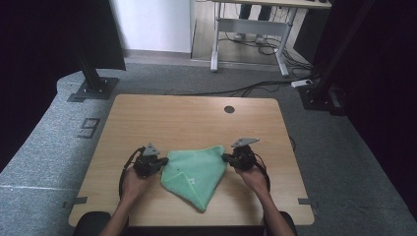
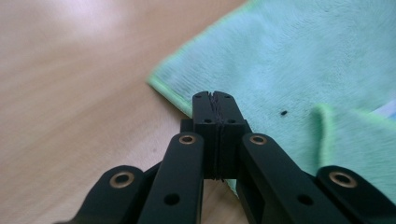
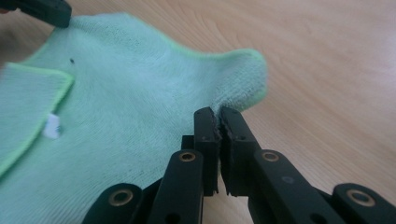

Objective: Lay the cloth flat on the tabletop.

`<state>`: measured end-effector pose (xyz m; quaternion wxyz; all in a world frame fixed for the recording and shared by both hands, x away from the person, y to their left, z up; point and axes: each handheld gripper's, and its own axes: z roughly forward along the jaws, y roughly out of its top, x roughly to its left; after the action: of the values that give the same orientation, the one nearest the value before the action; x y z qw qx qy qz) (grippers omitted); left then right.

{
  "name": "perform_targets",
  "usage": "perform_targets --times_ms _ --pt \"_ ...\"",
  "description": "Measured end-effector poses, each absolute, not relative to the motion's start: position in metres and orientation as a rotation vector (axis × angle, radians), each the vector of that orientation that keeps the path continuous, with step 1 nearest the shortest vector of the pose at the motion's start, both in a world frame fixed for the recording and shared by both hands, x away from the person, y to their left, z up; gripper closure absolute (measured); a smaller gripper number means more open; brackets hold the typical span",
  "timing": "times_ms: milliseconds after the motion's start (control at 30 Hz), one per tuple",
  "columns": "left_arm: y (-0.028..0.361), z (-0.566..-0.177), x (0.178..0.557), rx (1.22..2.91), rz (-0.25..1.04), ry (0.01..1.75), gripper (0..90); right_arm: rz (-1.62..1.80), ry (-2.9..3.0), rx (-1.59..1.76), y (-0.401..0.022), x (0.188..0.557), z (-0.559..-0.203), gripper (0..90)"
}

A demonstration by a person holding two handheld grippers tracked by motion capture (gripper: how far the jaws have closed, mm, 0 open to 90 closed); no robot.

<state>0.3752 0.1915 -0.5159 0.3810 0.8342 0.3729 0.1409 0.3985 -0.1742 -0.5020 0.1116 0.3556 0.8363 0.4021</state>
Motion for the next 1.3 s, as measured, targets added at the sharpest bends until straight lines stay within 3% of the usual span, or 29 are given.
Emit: perform_targets --times_ms 300,400,433,467,500,600,767,967,1300 --pt "0.195 -0.449 0.371 1.991 0.460 0.848 89.1 1.270 2.358 0.964 -0.186 0.381 -0.437 85.1" --pt "0.195 -0.440 0.396 1.962 0.535 0.906 86.9 1.318 2.286 0.985 -0.186 0.397 -0.418 84.4" --pt "0.193 -0.445 0.409 1.997 0.565 0.979 79.1 1.295 2.265 1.006 -0.185 0.409 -0.418 76.1" --pt "0.192 -0.451 0.418 2.028 0.577 1.023 62.5 1.210 2.239 1.042 -0.183 0.424 -0.422 53.9" --pt "0.192 -0.462 0.429 2.066 0.554 1.085 54.1 1.132 2.218 1.082 -0.182 0.435 -0.429 41.5" --pt "0.195 -0.484 0.427 2.090 0.491 1.102 39.6 1.067 2.220 1.184 -0.187 0.454 -0.462 26.7" --pt "0.203 -0.502 0.418 2.102 0.438 1.093 34.7 1.058 2.311 1.187 -0.200 0.438 -0.502 26.0" --pt "0.188 -0.493 0.418 2.112 0.398 1.005 34.9 1.103 2.324 1.163 -0.205 0.422 -0.505 26.5" --pt "0.150 -0.493 0.431 2.183 0.339 0.908 46.6 1.132 2.330 1.186 -0.208 0.414 -0.517 31.7"
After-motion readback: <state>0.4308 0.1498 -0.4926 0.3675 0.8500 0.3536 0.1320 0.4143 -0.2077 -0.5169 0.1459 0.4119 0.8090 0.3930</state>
